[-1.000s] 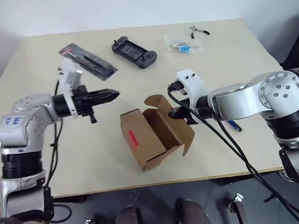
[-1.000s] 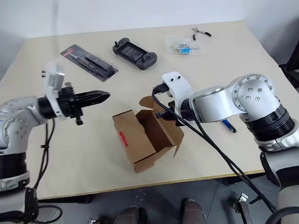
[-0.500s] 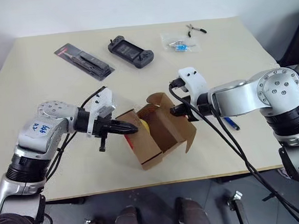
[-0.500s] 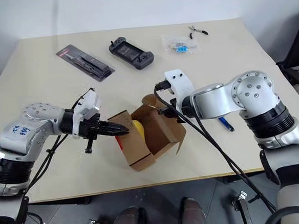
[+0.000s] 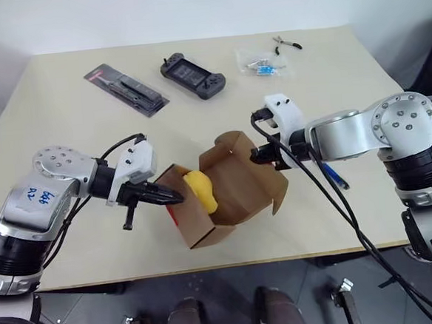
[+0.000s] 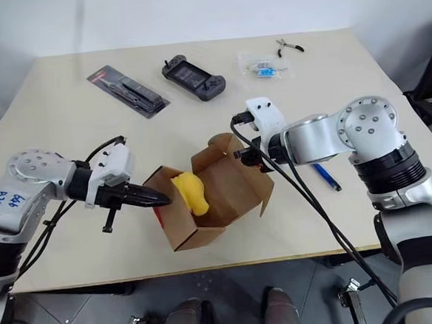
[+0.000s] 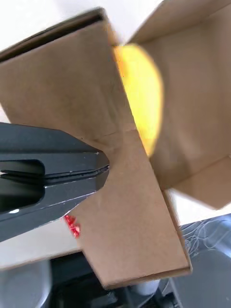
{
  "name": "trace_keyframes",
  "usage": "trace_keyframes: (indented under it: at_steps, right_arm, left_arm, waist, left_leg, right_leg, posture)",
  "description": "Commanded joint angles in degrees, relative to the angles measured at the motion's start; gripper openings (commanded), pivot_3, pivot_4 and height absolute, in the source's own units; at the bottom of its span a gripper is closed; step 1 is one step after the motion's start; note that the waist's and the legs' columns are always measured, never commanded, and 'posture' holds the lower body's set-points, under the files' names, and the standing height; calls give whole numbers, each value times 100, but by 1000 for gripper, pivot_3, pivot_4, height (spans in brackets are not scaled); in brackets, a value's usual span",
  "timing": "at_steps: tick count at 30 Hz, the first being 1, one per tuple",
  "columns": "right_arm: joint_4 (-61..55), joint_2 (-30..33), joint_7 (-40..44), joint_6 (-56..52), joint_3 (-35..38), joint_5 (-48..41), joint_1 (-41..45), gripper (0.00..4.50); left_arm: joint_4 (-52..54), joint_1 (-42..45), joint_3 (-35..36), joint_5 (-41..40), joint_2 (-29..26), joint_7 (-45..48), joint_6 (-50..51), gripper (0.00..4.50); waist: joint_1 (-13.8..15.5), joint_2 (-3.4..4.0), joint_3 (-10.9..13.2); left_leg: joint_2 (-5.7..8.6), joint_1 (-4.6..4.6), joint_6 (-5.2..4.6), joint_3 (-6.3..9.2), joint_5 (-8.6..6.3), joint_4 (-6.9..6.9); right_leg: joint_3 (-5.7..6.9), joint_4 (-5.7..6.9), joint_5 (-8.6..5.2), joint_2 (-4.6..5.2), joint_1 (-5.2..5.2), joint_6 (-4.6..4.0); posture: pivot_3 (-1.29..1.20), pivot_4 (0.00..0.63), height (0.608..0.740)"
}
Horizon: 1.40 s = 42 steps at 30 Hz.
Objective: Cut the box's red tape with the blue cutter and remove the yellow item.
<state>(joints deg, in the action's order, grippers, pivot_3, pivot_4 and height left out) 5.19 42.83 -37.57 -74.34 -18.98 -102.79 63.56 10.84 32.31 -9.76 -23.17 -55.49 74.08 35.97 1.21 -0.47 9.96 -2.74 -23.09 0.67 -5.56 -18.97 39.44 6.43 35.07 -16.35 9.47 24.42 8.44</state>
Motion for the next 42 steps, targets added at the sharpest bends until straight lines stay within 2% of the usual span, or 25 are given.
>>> trace_keyframes:
  at_steps: [1, 5, 9, 12, 16, 20, 22, 32, 42]
  right_arm:
    - [191, 80, -28, -13, 493, 428, 161, 25]
    - [194, -135, 30, -184, 670, 704, 40, 25]
    - [58, -547, -44, -267, 713, 762, -253, 25]
    - [-54, -715, -87, -372, 778, 861, -345, 25]
    - [-150, -762, -72, -509, 894, 991, -359, 25]
    - [-188, -786, -20, -620, 1008, 1141, -383, 25]
    - [-206, -828, -10, -670, 1067, 1195, -405, 25]
    - [-260, -1029, 134, -901, 1309, 1553, -415, 25]
    - [-258, -1303, 400, -1215, 1587, 2068, -401, 25]
  left_arm:
    - [-27, -381, -332, 330, 128, -303, 139, 0]
    - [-225, -412, -368, 643, 358, -641, -28, 0]
    - [-983, -48, -317, 955, 1185, -1362, -500, 0]
    - [-1200, 142, -222, 978, 1446, -1461, -576, 0]
    - [-1077, 485, 291, 350, 1431, -1046, -335, 0]
    - [-752, 1054, 897, -650, 1422, -624, 374, 0]
    - [-763, 1229, 969, -756, 1416, -553, 404, 0]
    - [-1228, 1692, 558, -396, 1508, -205, -139, 0]
    - [-1660, 1732, -371, 391, 1703, 223, -872, 0]
  waist:
    - [24, -7, 7]
    - [0, -29, 19]
    - [-3, -26, 18]
    - [-29, -27, 18]
    - [-95, -27, 18]
    - [-122, -27, 18]
    - [-136, -27, 18]
    - [-145, -26, 18]
    - [-143, -26, 18]
  left_leg:
    - [1, -6, -2, 0, -1, 6]
    - [-2, -28, -2, 5, -1, 20]
    - [-2, -21, -2, 0, -1, 10]
    - [-2, -23, -2, 0, -1, 12]
    - [-3, -23, -1, 2, -1, 9]
    - [-3, -23, -1, 5, -1, 11]
    - [-3, -22, -1, 5, -1, 10]
    - [-3, -15, -1, 6, -1, 8]
    - [-3, -15, -1, 5, -1, 11]
  right_leg:
    - [-1, 0, 0, 0, 1, 0]
    - [6, 4, 1, -1, 15, -2]
    - [10, 10, 2, -1, 16, -2]
    - [11, 13, 2, -1, 18, 0]
    - [12, 17, 2, -1, 21, 0]
    - [14, 21, 3, -1, 20, 1]
    - [13, 23, 3, 0, 20, 2]
    - [13, 35, 3, -1, 20, 2]
    - [13, 37, 3, -1, 20, 2]
  posture:
    - [0, 150, 740]
    - [0, 150, 740]
    - [0, 150, 740]
    - [0, 150, 740]
    - [0, 150, 740]
    - [0, 150, 740]
    - [0, 150, 740]
    - [0, 150, 740]
    - [0, 150, 740]
